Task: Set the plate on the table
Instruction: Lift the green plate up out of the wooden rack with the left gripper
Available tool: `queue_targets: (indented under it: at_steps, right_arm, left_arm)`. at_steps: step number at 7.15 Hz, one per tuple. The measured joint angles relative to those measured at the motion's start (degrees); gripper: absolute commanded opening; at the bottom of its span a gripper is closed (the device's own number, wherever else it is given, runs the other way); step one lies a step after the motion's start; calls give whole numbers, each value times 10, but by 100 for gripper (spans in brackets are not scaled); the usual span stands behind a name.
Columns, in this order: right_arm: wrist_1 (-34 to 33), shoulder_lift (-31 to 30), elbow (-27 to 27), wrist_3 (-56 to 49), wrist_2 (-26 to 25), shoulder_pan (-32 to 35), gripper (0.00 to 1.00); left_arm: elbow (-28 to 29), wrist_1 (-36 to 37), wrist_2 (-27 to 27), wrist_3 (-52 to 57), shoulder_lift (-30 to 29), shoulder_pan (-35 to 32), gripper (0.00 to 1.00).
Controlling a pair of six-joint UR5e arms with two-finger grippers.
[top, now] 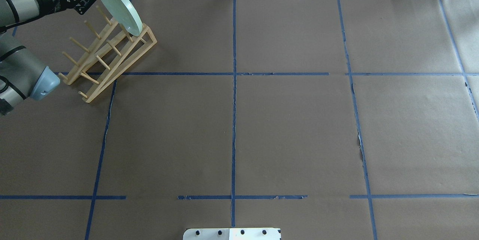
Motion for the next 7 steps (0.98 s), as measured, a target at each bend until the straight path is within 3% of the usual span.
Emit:
queue_targets:
  at_steps: [5, 7]
  right_arm:
    - [0, 0, 0, 0, 0, 0, 100]
    - [0, 0, 0, 0, 0, 0, 100]
  left_arm:
    - [-9, -11, -14, -16, -1, -48, 0]
    - [-35, 20, -92, -17, -3, -93, 0]
